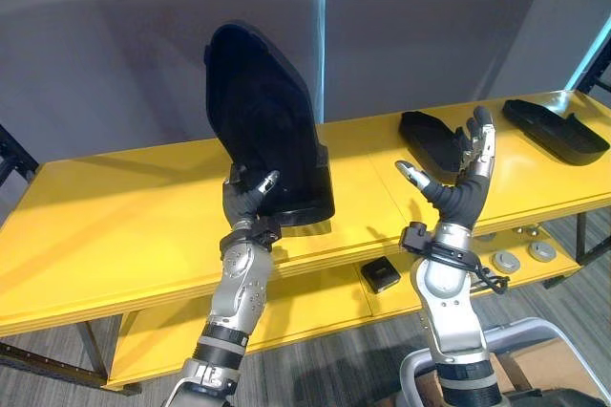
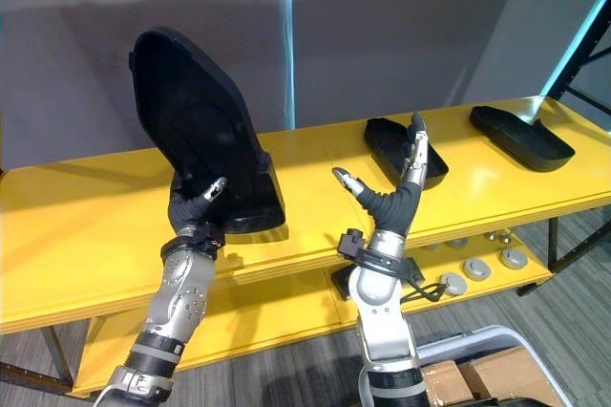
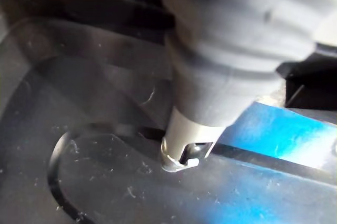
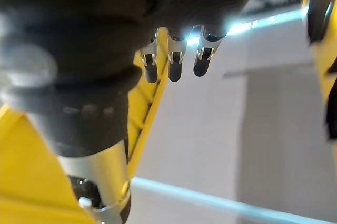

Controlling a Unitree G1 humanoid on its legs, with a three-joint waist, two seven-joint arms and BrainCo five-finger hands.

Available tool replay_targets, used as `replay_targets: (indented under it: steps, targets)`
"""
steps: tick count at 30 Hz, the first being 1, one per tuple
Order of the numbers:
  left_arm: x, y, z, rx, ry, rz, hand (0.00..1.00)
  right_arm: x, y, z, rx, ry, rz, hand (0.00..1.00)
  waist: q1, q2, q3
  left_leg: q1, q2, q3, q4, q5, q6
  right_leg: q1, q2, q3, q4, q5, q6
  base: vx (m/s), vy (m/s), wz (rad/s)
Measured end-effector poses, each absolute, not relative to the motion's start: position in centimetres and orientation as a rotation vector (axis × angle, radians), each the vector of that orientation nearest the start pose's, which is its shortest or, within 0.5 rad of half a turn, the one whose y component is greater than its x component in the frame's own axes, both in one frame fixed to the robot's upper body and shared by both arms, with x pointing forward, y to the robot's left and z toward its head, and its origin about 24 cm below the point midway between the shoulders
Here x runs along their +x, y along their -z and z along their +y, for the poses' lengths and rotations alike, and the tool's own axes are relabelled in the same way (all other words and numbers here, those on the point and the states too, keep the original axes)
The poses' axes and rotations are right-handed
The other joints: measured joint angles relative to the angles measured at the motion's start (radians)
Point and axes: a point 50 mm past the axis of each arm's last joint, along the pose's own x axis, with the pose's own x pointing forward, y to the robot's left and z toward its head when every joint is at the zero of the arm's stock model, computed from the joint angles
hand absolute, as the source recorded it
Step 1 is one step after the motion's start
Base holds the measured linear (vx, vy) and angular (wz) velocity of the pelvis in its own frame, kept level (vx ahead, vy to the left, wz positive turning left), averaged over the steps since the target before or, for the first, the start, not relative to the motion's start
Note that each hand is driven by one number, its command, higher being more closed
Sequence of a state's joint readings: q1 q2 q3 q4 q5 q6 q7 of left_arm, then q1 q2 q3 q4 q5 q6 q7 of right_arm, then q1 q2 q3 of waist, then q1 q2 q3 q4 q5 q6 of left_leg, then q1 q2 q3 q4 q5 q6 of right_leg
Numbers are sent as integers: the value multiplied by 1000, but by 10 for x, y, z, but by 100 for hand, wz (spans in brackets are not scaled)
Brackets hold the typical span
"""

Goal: Walk over and take plastic housings, then place them on the shelf

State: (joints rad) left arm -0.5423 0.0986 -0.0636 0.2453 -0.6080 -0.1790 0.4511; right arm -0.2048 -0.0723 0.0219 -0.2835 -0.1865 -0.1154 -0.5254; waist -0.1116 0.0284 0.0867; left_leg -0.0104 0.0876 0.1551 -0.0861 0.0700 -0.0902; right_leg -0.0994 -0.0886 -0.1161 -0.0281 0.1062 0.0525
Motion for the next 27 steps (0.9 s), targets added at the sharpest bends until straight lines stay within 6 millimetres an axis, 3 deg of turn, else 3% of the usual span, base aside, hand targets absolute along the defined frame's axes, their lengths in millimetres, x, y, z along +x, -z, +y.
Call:
replay_targets:
  steps: [2,4,9,12,15,21,22,27]
  targets:
    - [348,-150,153,-552,-274,-283,100,247,-149,-170,-135,442,-573,0,-15,1,1,-23,-1,10,0,4,1,-29,1,16,0,9,0,-27,11,-17]
    - [359,-157,179,-505,-353,-281,100,227,-117,-180,-195,408,-424,0,-40,5,13,-40,-1,37,0,5,1,-61,3,43,0,21,0,-32,6,-33]
    - [370,-181,217,-426,-435,-303,100,194,-77,-198,-221,375,-210,0,-84,4,59,-80,0,73,0,1,-3,-108,4,90,-33,57,2,-45,13,-26]
    - [373,-181,231,-382,-468,-276,100,181,-62,-209,-253,391,-128,0,-95,5,94,-72,3,96,0,1,-4,-112,9,110,-35,62,-1,-8,24,-22]
    - [381,-196,238,-371,-459,-273,100,174,-50,-220,-282,410,-62,0,-96,4,119,-72,3,98,0,2,-4,-113,10,113,-35,63,-2,24,47,-3]
    - [384,-210,255,-365,-459,-268,100,175,-45,-217,-285,373,-39,0,-93,3,164,-73,1,101,1,2,-3,-115,9,122,-35,63,-2,18,58,-1]
    - [385,-210,261,-370,-478,-255,0,175,-45,-214,-282,359,-37,0,-92,3,175,-73,1,101,1,2,-3,-115,8,122,-35,63,-2,5,66,0]
    - [386,-204,272,-347,-525,-201,0,177,-43,-207,-270,327,-36,0,-91,-2,202,-74,1,101,3,1,-3,-115,9,122,-35,63,-2,3,50,0]
